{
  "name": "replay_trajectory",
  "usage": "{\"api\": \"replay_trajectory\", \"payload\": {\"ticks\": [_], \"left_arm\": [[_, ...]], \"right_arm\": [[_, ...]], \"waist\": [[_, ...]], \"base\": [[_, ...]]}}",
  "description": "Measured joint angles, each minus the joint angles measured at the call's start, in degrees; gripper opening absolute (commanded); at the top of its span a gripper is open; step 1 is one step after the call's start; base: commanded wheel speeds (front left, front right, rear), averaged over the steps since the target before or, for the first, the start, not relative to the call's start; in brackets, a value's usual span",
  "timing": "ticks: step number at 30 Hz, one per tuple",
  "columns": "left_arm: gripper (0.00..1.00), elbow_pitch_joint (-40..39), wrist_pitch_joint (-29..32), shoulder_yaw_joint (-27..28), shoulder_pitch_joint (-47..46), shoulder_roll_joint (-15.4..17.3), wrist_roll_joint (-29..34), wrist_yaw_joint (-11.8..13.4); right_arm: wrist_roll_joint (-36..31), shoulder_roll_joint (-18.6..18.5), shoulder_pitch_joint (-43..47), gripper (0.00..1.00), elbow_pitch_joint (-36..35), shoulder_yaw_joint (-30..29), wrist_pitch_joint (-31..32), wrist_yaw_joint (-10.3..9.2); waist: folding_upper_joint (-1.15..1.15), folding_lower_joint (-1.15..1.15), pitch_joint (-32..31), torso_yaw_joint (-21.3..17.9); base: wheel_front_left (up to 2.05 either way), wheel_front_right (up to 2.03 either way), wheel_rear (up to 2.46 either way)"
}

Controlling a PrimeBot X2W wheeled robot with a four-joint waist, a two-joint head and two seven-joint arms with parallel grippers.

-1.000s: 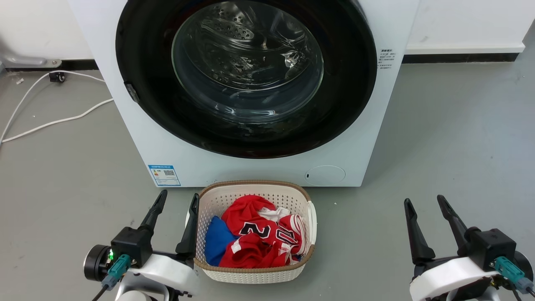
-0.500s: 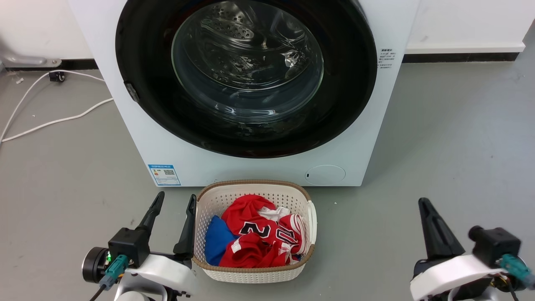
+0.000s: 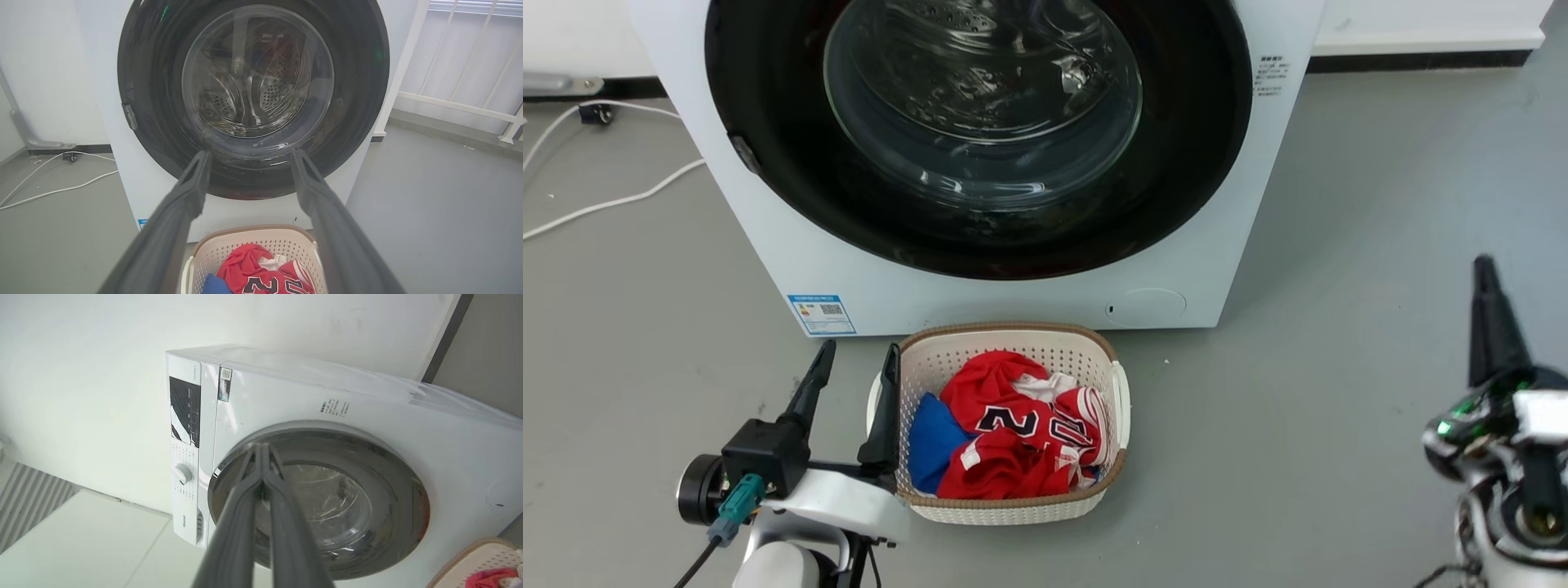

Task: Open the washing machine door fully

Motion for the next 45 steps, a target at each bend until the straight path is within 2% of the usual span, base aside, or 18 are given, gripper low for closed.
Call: {"api": "replay_trajectory", "payload": {"ticks": [3, 7, 12, 18, 26, 30, 34, 45], "left_arm": [[1.00, -0.23, 0.00, -0.01, -0.94, -0.12, 0.24, 0.00], [1.00, -1.02, -0.01, -0.38, -3.68, -0.42, 0.38, 0.00], [1.00, -2.54, -0.01, -0.42, -5.60, -0.90, 0.80, 0.00], [1.00, -4.47, -0.01, -1.30, -8.48, -1.47, 1.14, -0.01], [1.00, -6.23, -0.01, -2.33, -10.87, -1.75, 1.31, -0.01], [1.00, -7.13, -0.01, -3.19, -12.19, -1.87, 1.32, -0.01], [1.00, -8.00, -0.01, -3.85, -13.34, -1.90, 1.32, 0.01], [1.00, -9.75, -0.01, -7.03, -15.40, -1.93, 0.13, 1.23]], "right_arm": [[5.20, -0.51, -4.76, 0.00, 1.42, -2.97, 1.58, -0.01], [8.54, -4.19, -12.10, 0.00, 4.60, -5.58, 3.70, -0.01], [10.79, -9.11, -22.04, 0.00, 10.89, -5.17, 8.79, -0.01], [9.93, -16.46, -33.77, 0.00, 19.33, -0.85, 17.17, -0.01], [6.47, -22.79, -49.48, 0.00, 31.41, 8.55, 31.60, -0.01], [3.43, -23.42, -56.71, 0.00, 36.49, 12.09, 35.56, -0.01], [0.65, -22.31, -62.73, 0.00, 40.79, 14.37, 37.57, -0.01], [-5.30, -19.39, -73.86, 0.00, 47.22, 16.31, 37.67, -0.01]], "waist": [[0.00, 0.00, 1.38, -0.44], [0.00, 0.00, 3.84, -0.44], [0.00, 0.00, 7.75, -0.34], [0.00, 0.00, 12.79, 0.46], [0.00, 0.01, 18.59, 2.48], [0.00, 0.00, 21.24, 3.49], [0.00, 0.01, 23.53, 4.48], [0.00, 0.01, 28.35, 6.56]], "base": [[0.00, 0.00, 0.00], [0.00, 0.00, 0.00], [0.00, 0.00, 0.00], [0.00, 0.00, 0.00], [0.00, 0.00, 0.00], [0.00, 0.00, 0.00], [0.00, 0.00, 0.00], [0.00, 0.00, 0.00]]}}
